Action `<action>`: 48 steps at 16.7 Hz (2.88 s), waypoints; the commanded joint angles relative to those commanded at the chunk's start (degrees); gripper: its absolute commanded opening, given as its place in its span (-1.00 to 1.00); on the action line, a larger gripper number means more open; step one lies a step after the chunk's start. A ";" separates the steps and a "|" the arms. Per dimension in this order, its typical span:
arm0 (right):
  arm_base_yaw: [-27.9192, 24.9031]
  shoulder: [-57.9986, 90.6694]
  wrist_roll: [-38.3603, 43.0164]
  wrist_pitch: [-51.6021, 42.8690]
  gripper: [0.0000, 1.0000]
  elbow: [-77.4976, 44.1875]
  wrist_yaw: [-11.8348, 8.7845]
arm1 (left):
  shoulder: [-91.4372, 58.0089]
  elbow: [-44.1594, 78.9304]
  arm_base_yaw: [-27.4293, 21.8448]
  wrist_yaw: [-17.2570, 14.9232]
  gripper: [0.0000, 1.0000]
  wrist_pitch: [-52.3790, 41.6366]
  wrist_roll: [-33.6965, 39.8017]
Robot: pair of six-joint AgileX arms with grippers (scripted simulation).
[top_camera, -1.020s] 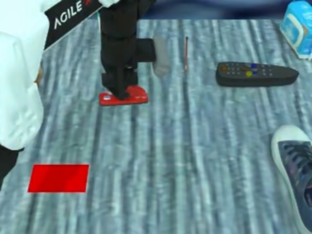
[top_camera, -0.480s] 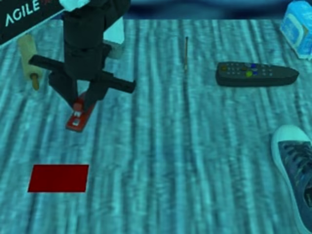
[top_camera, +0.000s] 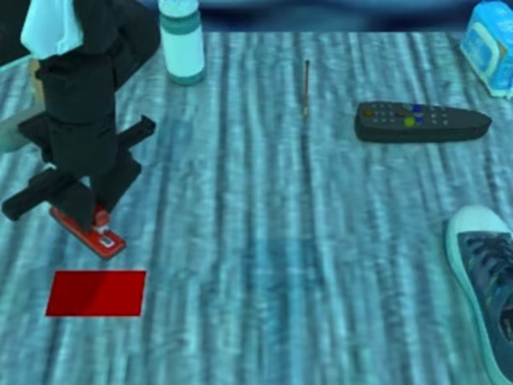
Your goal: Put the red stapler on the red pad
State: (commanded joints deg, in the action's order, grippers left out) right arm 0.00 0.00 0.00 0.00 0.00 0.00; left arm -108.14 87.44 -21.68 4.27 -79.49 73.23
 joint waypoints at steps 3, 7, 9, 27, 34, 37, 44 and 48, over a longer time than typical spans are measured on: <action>0.00 0.00 0.00 0.00 1.00 0.00 0.00 | 5.55 -6.66 1.37 -1.64 -1.00 4.44 16.64; 0.00 0.00 0.00 0.00 1.00 0.00 0.00 | 11.47 -12.91 2.90 -3.68 -1.00 9.79 30.58; 0.00 0.00 0.00 0.00 1.00 0.00 0.00 | 13.22 -14.64 3.36 -4.32 -1.00 11.45 34.07; 0.00 0.00 0.00 0.00 1.00 0.00 0.00 | 6.57 -30.60 4.63 -4.50 -1.00 34.59 33.67; 0.00 0.00 0.00 0.00 1.00 0.00 0.00 | 6.43 -30.91 4.67 -4.51 -0.55 34.96 33.67; 0.00 0.00 0.00 0.00 1.00 0.00 0.00 | 6.43 -30.91 4.67 -4.51 -0.10 34.96 33.67; 0.00 0.00 0.00 0.00 1.00 0.00 0.00 | 6.43 -30.91 4.67 -4.51 0.96 34.96 33.67; 0.00 0.00 0.00 0.00 1.00 0.00 0.00 | 6.43 -30.91 4.67 -4.51 1.00 34.96 33.67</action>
State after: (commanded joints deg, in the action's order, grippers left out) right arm 0.00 0.00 0.00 0.00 0.00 0.00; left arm -101.71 56.53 -17.01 -0.24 -44.53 106.89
